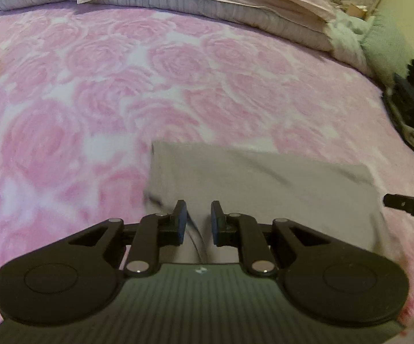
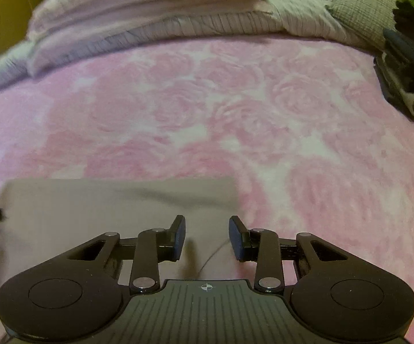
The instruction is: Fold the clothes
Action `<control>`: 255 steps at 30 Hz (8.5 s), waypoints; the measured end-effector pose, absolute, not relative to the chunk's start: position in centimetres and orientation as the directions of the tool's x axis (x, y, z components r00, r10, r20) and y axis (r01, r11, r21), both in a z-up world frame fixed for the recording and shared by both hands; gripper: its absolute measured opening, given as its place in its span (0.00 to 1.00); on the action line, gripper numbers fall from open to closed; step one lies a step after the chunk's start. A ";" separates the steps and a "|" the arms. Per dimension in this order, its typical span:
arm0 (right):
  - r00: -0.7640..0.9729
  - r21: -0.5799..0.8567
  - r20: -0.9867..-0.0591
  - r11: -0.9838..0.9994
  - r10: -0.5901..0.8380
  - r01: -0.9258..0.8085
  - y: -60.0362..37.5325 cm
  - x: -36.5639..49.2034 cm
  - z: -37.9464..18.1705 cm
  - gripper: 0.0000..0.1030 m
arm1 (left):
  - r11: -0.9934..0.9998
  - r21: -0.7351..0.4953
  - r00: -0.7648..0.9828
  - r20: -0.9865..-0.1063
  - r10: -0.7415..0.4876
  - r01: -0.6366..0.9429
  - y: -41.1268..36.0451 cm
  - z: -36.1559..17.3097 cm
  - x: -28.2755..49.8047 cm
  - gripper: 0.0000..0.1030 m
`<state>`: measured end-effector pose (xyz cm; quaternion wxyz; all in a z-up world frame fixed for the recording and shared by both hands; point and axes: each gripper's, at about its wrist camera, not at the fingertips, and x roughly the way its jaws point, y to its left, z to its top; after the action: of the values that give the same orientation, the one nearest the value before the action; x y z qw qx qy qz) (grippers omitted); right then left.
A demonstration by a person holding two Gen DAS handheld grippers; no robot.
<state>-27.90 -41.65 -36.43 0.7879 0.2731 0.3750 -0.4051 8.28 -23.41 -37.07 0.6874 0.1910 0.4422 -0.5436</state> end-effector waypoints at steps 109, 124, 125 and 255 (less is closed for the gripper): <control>0.544 0.466 -0.779 0.293 -0.311 0.835 -36.6 -22.5 -38.9 0.26 | 0.511 -0.327 -0.114 -0.907 -0.405 0.795 -14.4 -36.5 20.4 0.15; 0.584 0.422 -0.810 0.745 0.053 0.517 -24.2 -16.2 -36.0 0.09 | 0.561 -0.307 -0.094 -0.922 -0.376 0.769 -11.3 -36.3 21.8 0.15; 0.562 0.416 -0.825 0.739 0.061 0.530 -24.1 -16.4 -36.1 0.25 | 0.552 -0.311 -0.097 -0.919 -0.381 0.773 -11.5 -36.2 21.8 0.15; 0.347 0.166 -0.916 0.595 -0.203 0.786 -26.0 -18.9 -38.6 0.34 | 0.379 -0.455 -0.214 -0.820 -0.531 0.806 -9.7 -37.7 13.1 0.00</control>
<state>-18.94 -25.95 -38.60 0.7597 0.3106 0.4696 -0.3254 13.08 -9.66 -37.70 0.6148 0.1231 0.5579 -0.5437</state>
